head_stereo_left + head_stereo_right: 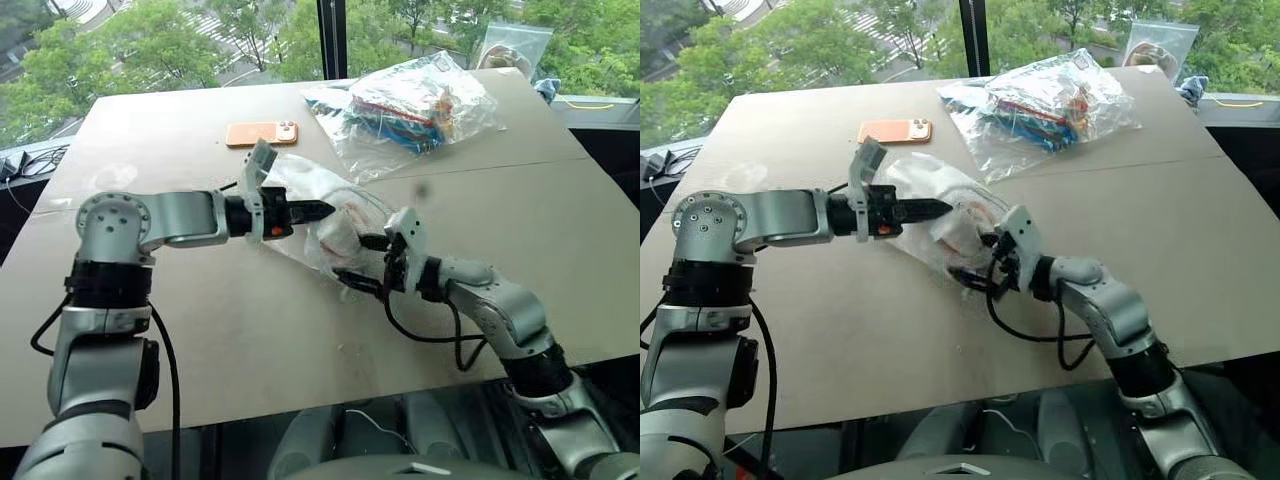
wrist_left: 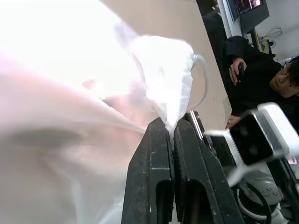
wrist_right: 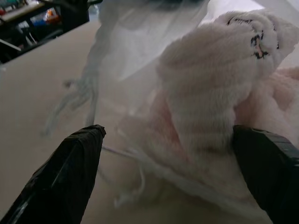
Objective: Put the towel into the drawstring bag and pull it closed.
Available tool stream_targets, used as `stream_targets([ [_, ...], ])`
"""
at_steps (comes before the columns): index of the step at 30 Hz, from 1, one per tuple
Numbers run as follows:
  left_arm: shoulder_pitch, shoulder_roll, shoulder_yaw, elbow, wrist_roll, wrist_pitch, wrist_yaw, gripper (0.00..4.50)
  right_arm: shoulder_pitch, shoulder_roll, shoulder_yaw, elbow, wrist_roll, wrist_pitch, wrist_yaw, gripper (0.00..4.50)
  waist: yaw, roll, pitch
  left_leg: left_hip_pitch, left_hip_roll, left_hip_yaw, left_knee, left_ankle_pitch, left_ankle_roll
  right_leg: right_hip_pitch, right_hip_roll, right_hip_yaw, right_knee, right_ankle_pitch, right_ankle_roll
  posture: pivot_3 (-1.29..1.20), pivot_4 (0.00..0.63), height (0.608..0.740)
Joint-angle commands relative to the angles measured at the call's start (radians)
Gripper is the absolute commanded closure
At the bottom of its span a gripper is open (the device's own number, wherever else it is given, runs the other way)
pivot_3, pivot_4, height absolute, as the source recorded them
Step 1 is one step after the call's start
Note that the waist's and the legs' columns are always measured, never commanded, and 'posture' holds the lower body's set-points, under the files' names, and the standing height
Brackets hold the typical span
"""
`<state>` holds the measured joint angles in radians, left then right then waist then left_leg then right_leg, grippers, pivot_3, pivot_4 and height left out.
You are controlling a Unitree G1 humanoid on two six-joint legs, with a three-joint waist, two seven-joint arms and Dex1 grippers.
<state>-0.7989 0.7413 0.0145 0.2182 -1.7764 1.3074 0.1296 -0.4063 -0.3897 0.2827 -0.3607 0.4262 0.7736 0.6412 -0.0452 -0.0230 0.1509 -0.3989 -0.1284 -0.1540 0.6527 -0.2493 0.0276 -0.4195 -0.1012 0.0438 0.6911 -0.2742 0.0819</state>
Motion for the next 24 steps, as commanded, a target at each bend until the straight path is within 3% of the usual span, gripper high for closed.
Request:
stream_targets([
  [1, -0.035, -0.01, 0.025, -0.008, 0.096, 0.008, -0.089, 4.5, 0.021, -0.045, -0.039, -0.132, 0.049, 0.072, 0.007, 0.04, 0.004, 0.0, 0.0, 0.0, 0.0, 0.0, 0.0, 0.0, 0.0, 0.0, 0.0, 0.0, 0.0, 0.0, 0.0, 0.0, 0.15, 0.74],
  [7, -0.081, -0.015, 0.023, -0.009, 0.246, 0.045, -0.21, 4.5, 0.012, -0.059, -0.135, -0.199, 0.051, 0.168, -0.104, 0.04, 0.007, -0.001, 0.0, 0.0, 0.0, 0.0, 0.0, 0.0, 0.0, 0.001, -0.001, -0.001, 0.0, 0.0, 0.0, 0.0, 0.15, 0.74],
  [13, -0.097, -0.044, 0.037, -0.018, 0.356, 0.072, -0.285, 4.5, -0.02, -0.055, -0.134, -0.151, 0.011, 0.21, -0.182, 0.04, 0.007, -0.001, 0.0, 0.0, 0.0, -0.001, -0.001, 0.0, 0.0, 0.001, -0.001, -0.001, 0.0, 0.0, 0.0, 0.0, 0.15, 0.74],
  [24, -0.1, -0.094, 0.098, -0.037, 0.451, 0.13, -0.327, 4.5, -0.063, 0.003, -0.11, -0.091, 0.034, 0.204, -0.171, 0.04, 0.005, -0.001, 0.0, 0.0, 0.0, -0.001, -0.001, 0.0, 0.0, 0.001, -0.001, -0.001, -0.001, 0.0, 0.0, 0.0, 0.15, 0.74],
])
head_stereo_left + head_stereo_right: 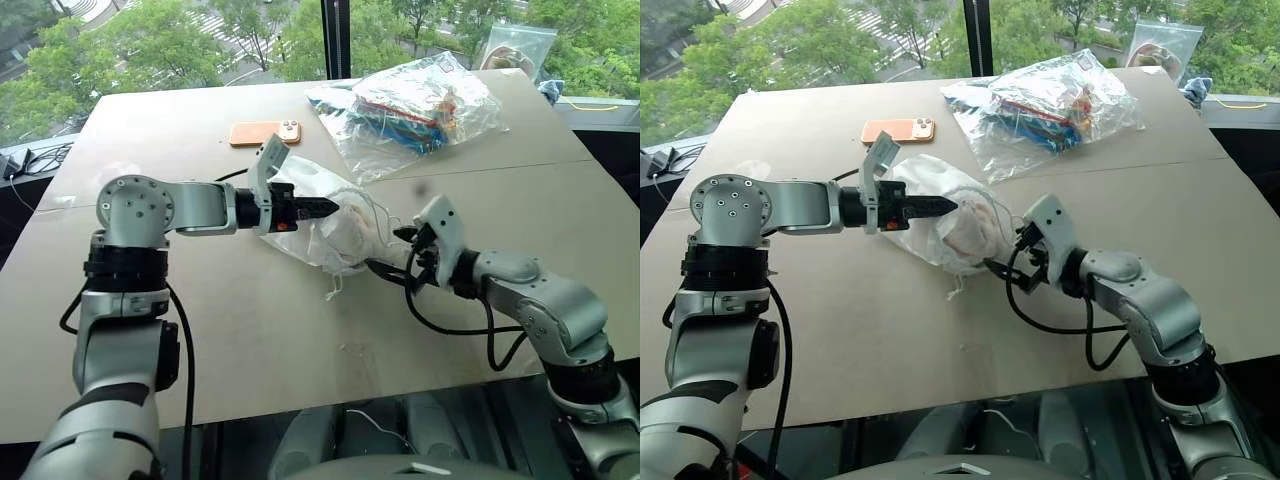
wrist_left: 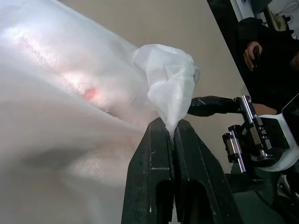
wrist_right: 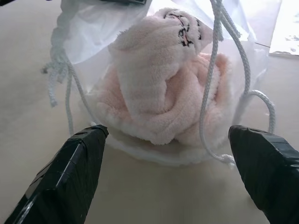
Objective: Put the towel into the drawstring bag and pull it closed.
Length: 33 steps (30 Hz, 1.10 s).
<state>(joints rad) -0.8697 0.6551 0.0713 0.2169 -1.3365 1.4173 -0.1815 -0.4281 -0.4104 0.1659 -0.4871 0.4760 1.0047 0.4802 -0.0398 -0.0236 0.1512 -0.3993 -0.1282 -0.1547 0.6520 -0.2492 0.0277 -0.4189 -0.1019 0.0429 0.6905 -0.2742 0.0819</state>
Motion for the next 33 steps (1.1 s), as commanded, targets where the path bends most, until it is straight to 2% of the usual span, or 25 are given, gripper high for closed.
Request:
stream_targets([
  [1, -0.028, -0.012, 0.047, -0.04, 0.015, 0.025, -0.017, 4.5, -0.045, 0.029, 0.009, 0.049, -0.02, -0.033, -0.011, 0.04, 0.0, 0.0, 0.0, 0.0, 0.0, 0.0, 0.0, 0.0, 0.0, 0.0, 0.0, 0.0, 0.0, 0.0, 0.0, 0.0, 0.15, 0.74],
  [10, -0.019, -0.031, 0.088, -0.072, 0.062, 0.062, -0.037, 4.5, -0.096, 0.079, 0.012, 0.202, -0.016, -0.112, 0.053, 0.04, -0.001, 0.0, 0.0, 0.0, 0.0, 0.0, 0.0, 0.0, 0.0, 0.0, 0.0, 0.0, 0.0, 0.0, 0.0, 0.0, 0.15, 0.74],
  [13, -0.012, -0.034, 0.094, -0.084, 0.077, 0.07, -0.047, 4.5, -0.109, 0.086, 0.013, 0.245, 0.01, -0.158, 0.137, 0.85, -0.002, 0.0, 0.0, 0.0, 0.0, 0.0, 0.0, 0.0, 0.0, 0.0, 0.0, 0.0, 0.0, 0.0, 0.0, 0.0, 0.15, 0.74],
  [16, -0.011, -0.039, 0.1, -0.09, 0.094, 0.078, -0.057, 4.5, -0.128, 0.089, 0.015, 0.294, 0.019, -0.172, 0.188, 2.11, -0.002, 0.0, 0.0, 0.0, 0.0, 0.0, 0.0, 0.0, 0.0, 0.0, 0.0, 0.0, 0.0, 0.0, 0.0, 0.0, 0.15, 0.74],
  [17, -0.011, -0.041, 0.104, -0.093, 0.098, 0.081, -0.059, 4.5, -0.136, 0.087, 0.023, 0.316, 0.008, -0.182, 0.198, 2.8, -0.002, 0.0, 0.0, 0.0, 0.0, 0.0, 0.0, 0.0, 0.0, 0.0, 0.0, 0.0, 0.0, 0.0, 0.0, 0.0, 0.15, 0.74],
  [21, 0.004, -0.046, 0.117, -0.114, 0.121, 0.076, -0.071, 4.5, -0.127, 0.068, -0.017, 0.325, 0.04, -0.207, 0.26, 4.44, -0.001, 0.0, 0.0, 0.0, 0.0, -0.001, 0.0, 0.0, 0.0, 0.0, 0.0, -0.001, 0.0, 0.0, 0.0, 0.0, 0.15, 0.74],
  [25, 0.027, -0.05, 0.132, -0.126, 0.15, 0.056, -0.104, 4.5, -0.075, 0.07, -0.155, 0.212, 0.253, -0.1, 0.296, 4.44, -0.001, 0.0, 0.0, -0.001, 0.0, -0.001, 0.0, 0.0, 0.0, 0.0, 0.0, -0.001, -0.001, 0.0, 0.0, 0.0, 0.15, 0.74],
  [28, 0.032, -0.049, 0.13, -0.119, 0.182, 0.029, -0.154, 4.5, -0.052, 0.089, -0.257, 0.14, 0.442, -0.021, 0.269, 4.44, -0.002, 0.0, 0.0, -0.001, 0.0, -0.001, 0.0, 0.0, 0.0, 0.0, 0.0, -0.001, -0.001, 0.0, 0.0, 0.0, 0.15, 0.74],
  [31, 0.01, -0.008, 0.029, -0.104, 0.298, -0.071, -0.301, 4.5, -0.058, 0.134, -0.364, 0.084, 0.688, 0.026, 0.155, 4.44, -0.001, 0.0, 0.0, 0.0, 0.0, -0.002, 0.0, 0.0, 0.0, 0.001, 0.0, -0.002, -0.001, 0.0, 0.0, 0.0, 0.15, 0.74],
  [33, -0.041, 0.021, -0.108, -0.064, 0.441, -0.218, -0.454, 4.5, -0.074, 0.155, -0.393, 0.073, 0.793, 0.025, 0.072, 4.44, 0.002, 0.0, 0.0, 0.0, 0.0, -0.002, -0.001, 0.0, 0.0, 0.001, 0.0, -0.002, -0.002, 0.0, 0.0, 0.0, 0.15, 0.74],
])
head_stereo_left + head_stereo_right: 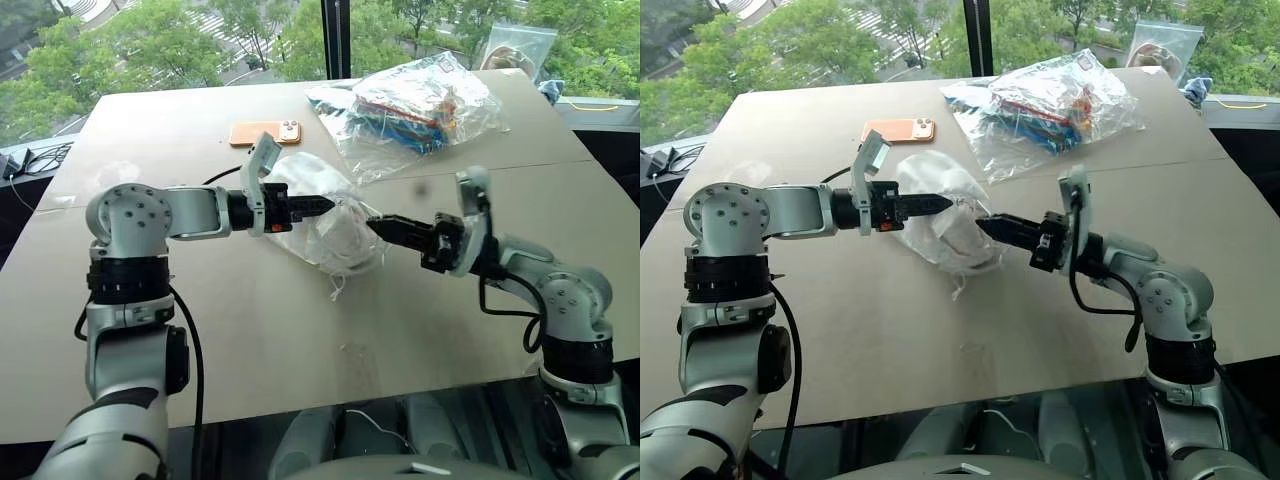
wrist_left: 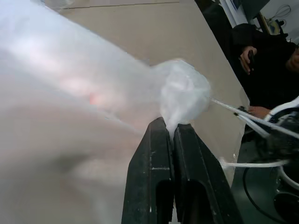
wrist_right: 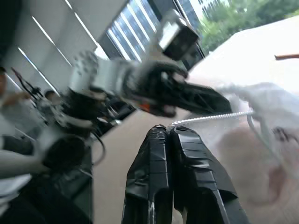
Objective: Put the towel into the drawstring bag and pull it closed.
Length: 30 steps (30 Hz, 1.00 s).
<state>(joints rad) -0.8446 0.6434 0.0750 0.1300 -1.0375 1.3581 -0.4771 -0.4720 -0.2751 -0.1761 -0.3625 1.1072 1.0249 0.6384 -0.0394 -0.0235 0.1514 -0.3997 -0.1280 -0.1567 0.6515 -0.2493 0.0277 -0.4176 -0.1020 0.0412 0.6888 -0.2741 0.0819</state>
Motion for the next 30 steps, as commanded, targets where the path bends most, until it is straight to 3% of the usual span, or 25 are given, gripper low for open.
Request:
stream_targets([
  [1, -0.097, 0.042, -0.174, 0.059, 0.213, -0.231, -0.233, 4.5, -0.04, 0.028, -0.06, -0.052, 0.211, -0.001, -0.128, 4.44, 0.003, 0.0, 0.0, 0.0, 0.0, 0.0, 0.0, 0.0, 0.0, 0.001, 0.0, 0.0, -0.001, 0.0, 0.0, 0.0, 0.15, 0.74],
  [6, -0.282, -0.005, -0.35, 0.38, 0.502, -0.582, -0.459, 4.5, -0.06, 0.013, -0.046, -0.067, 0.287, -0.013, -0.23, 4.44, 0.01, 0.001, 0.0, 0.0, 0.0, -0.001, -0.001, 0.0, 0.0, 0.002, -0.001, -0.001, -0.004, 0.0, 0.0, 0.0, 0.15, 0.74],
  [9, -0.324, -0.032, -0.351, 0.477, 0.568, -0.691, -0.571, 4.5, -0.024, -0.004, -0.009, -0.084, 0.274, -0.016, -0.259, 4.44, 0.003, 0.001, 0.0, 0.0, 0.0, -0.001, -0.003, 0.0, 0.0, 0.003, 0.0, -0.003, -0.01, 0.0, 0.0, 0.0, 0.15, 0.74],
  [10, -0.319, -0.026, -0.348, 0.473, 0.579, -0.691, -0.6, 3.93, -0.012, -0.006, 0.001, -0.093, 0.27, -0.021, -0.264, 4.5, -0.003, 0.001, 0.0, 0.0, 0.0, -0.001, -0.004, 0.0, 0.001, 0.003, -0.001, -0.002, -0.01, 0.0, 0.0, 0.0, 0.15, 0.74],
  [14, -0.206, 0.04, -0.271, 0.301, 0.555, -0.615, -0.626, 2.35, 0.017, -0.002, 0.02, -0.105, 0.268, -0.046, -0.293, 4.5, -0.032, 0.001, 0.0, -0.004, 0.0, -0.002, -0.007, -0.001, 0.002, -0.004, -0.001, 0.0, -0.01, 0.0, 0.0, 0.0, 0.15, 0.74],
  [21, 0.055, 0.138, -0.085, 0.111, 0.55, -0.578, -0.526, 2.35, 0.041, -0.019, 0.026, -0.108, 0.277, -0.072, -0.312, 4.5, -0.044, 0.001, 0.0, -0.014, -0.001, -0.005, 0.0, -0.001, 0.002, -0.013, 0.0, -0.001, -0.005, 0.0, 0.0, 0.0, 0.15, 0.74],
  [27, 0.121, 0.172, -0.004, 0.088, 0.546, -0.531, -0.484, 2.35, 0.043, -0.048, 0.01, -0.093, 0.289, -0.093, -0.315, 4.5, -0.012, 0.001, 0.0, -0.014, -0.001, -0.007, 0.004, 0.0, 0.001, -0.013, 0.0, -0.002, 0.001, 0.0, 0.0, 0.0, 0.15, 0.74],
  [30, 0.191, 0.197, -0.022, 0.039, 0.588, -0.6, -0.504, 2.35, 0.039, -0.061, 0.006, -0.085, 0.282, -0.107, -0.309, 4.5, -0.009, 0.001, 0.0, -0.014, -0.002, -0.006, 0.004, 0.0, 0.001, -0.013, 0.0, -0.002, 0.001, 0.0, 0.0, 0.0, 0.15, 0.74],
])
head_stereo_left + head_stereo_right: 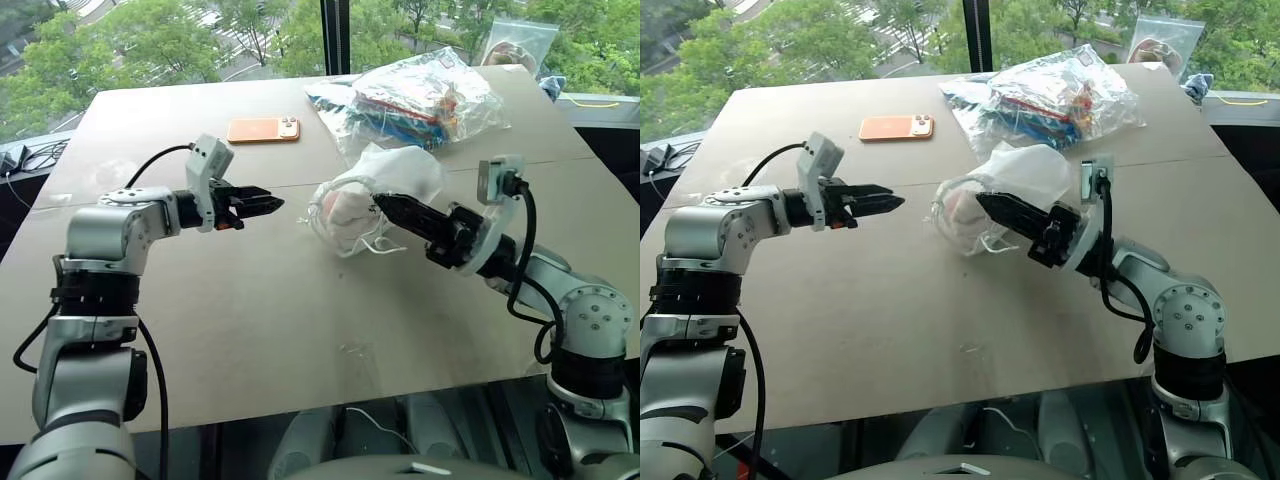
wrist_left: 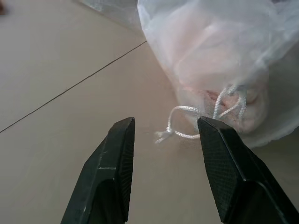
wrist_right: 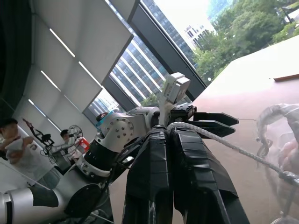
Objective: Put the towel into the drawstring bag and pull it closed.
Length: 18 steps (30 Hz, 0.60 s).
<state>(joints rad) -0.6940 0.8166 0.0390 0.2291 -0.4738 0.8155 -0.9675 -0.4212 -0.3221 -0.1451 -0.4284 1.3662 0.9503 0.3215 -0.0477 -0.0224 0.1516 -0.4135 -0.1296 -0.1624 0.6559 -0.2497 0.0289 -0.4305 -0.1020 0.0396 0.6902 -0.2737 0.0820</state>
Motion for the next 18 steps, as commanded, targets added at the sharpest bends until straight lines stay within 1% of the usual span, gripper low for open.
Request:
stream_targets([
  [1, 0.069, 0.022, -0.003, -0.079, 0.048, -0.101, -0.014, 2.35, -0.012, -0.017, -0.024, -0.018, 0.023, -0.037, 0.009, 4.5, 0.001, 0.0, 0.0, 0.0, 0.0, 0.001, 0.0, 0.0, 0.0, 0.0, 0.0, 0.001, 0.0, 0.0, 0.0, 0.0, 0.15, 0.74],
  [7, 0.192, -0.071, -0.054, -0.15, 0.15, -0.299, 0.055, 2.35, -0.019, -0.019, -0.014, -0.017, 0.015, -0.058, 0.005, 4.5, 0.006, 0.0, 0.0, 0.0, 0.0, 0.0, 0.0, 0.0, 0.0, 0.0, 0.0, 0.0, 0.0, 0.0, 0.0, 0.0, 0.15, 0.74],
  [12, 0.264, -0.167, -0.069, -0.157, 0.241, -0.476, 0.153, 2.35, -0.016, -0.021, -0.009, -0.023, 0.009, -0.071, -0.003, 4.5, 0.006, 0.0, 0.0, 0.0, 0.0, 0.0, 0.0, 0.0, 0.0, 0.0, -0.001, 0.0, 0.0, 0.0, 0.0, 0.0, 0.15, 0.74],
  [18, 0.295, -0.251, -0.065, -0.166, 0.319, -0.587, 0.277, 2.35, -0.016, -0.025, -0.004, -0.028, 0.002, -0.083, -0.009, 4.5, 0.006, 0.0, 0.0, 0.0, 0.0, 0.001, 0.001, 0.0, 0.0, 0.0, -0.001, 0.001, 0.001, 0.0, 0.0, 0.0, 0.15, 0.74],
])
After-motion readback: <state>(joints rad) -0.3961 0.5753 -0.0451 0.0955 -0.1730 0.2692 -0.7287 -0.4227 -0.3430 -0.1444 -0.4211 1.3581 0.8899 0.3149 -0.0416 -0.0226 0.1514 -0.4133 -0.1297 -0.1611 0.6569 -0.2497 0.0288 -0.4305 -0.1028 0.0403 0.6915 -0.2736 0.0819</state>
